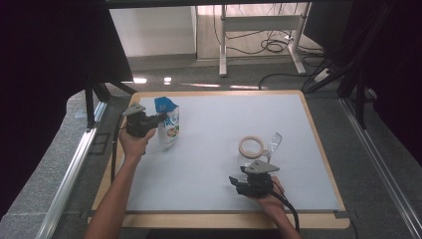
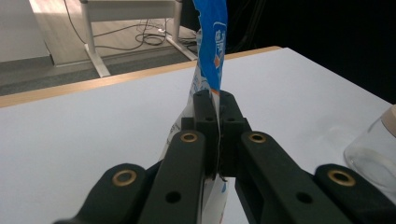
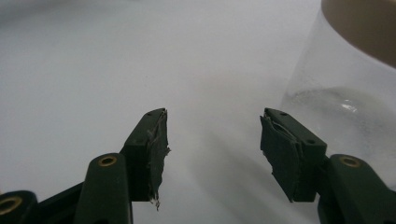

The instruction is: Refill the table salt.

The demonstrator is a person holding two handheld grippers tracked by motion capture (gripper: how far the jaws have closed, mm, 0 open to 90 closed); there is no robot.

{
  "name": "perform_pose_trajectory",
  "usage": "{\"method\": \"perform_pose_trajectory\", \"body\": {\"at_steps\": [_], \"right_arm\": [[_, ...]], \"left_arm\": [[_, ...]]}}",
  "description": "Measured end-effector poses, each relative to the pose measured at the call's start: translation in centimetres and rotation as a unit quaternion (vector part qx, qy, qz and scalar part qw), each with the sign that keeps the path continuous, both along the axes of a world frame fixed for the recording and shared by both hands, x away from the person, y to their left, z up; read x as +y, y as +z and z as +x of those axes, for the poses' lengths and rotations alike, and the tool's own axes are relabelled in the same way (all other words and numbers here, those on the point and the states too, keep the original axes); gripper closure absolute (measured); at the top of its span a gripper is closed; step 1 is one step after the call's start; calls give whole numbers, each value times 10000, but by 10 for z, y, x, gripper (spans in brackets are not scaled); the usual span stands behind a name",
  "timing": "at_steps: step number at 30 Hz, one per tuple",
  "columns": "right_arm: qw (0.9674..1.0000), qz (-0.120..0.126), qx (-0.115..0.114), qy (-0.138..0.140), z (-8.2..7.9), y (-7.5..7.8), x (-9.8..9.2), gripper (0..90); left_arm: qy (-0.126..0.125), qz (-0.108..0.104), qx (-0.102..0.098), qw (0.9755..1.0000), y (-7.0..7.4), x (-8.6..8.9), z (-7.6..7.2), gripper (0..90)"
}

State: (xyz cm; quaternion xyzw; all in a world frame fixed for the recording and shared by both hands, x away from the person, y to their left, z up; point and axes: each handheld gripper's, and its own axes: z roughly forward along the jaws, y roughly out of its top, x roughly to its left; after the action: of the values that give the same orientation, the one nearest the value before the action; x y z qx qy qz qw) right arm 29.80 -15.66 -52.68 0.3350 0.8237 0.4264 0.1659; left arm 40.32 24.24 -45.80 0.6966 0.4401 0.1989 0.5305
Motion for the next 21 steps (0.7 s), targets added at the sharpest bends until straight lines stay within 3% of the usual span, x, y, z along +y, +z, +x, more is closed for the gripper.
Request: {"method": "perform_pose_trajectory", "body": {"at_steps": [21], "right_arm": [[9998,21,0,202,-1,-1,13,411]], "left_arm": [[-219,-23,14,9998,-3,-14,-12,899]]}}
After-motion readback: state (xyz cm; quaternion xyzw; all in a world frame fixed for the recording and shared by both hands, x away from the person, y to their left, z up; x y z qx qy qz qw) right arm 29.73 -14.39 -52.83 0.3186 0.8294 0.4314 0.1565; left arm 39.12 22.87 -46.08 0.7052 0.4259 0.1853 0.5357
